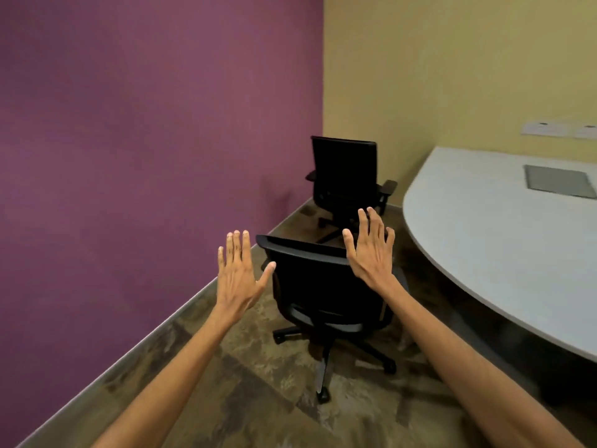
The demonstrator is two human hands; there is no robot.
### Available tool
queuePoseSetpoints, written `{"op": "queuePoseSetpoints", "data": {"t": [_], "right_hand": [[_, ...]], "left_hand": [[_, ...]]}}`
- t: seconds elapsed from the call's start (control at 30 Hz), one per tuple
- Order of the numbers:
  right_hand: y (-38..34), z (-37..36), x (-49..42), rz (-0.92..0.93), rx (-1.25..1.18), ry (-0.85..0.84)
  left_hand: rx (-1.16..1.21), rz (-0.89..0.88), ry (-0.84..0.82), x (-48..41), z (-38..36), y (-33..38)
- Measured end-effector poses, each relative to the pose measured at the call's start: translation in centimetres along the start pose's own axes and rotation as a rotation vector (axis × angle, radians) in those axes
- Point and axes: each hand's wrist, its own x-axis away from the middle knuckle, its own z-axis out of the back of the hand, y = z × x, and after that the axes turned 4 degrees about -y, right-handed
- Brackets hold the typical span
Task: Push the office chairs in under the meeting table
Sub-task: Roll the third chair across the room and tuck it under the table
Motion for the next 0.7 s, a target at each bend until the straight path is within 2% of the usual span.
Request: {"op": "queuePoseSetpoints", "data": {"t": [0.23,0.3,0.37,0.43,0.5,0.6,0.7], "right_hand": [[0.8,-2.3,1.3,-0.128,0.112,-0.044],[0.9,-3.3,0.8,-0.083,0.156,-0.095],[1.3,-4.9,0.1,-0.011,0.186,-0.233],[1.5,-6.7,-0.9,0.008,0.216,-0.437],[1.4,-8.5,-2.2,-0.022,0.268,-0.564],[1.4,-10.2,-4.1,-0.080,0.337,-0.554],[1.2,-10.4,-4.6,-0.087,0.360,-0.533]], "left_hand": [[0.115,-0.283,-0.258,-5.5,-4.1,-0.2],[0.123,-0.350,-0.383,-7.4,-5.6,-0.4],[0.095,-0.413,-0.455,-9.1,-7.0,-0.7],[0.094,-0.441,-0.488,-11.1,-8.2,-1.1],[0.082,-0.456,-0.473,-13.2,-9.5,-1.8],[0.009,-0.488,-0.429,-16.3,-11.2,-2.7],[-0.131,-0.528,-0.499,-18.8,-11.8,-2.4]]}}
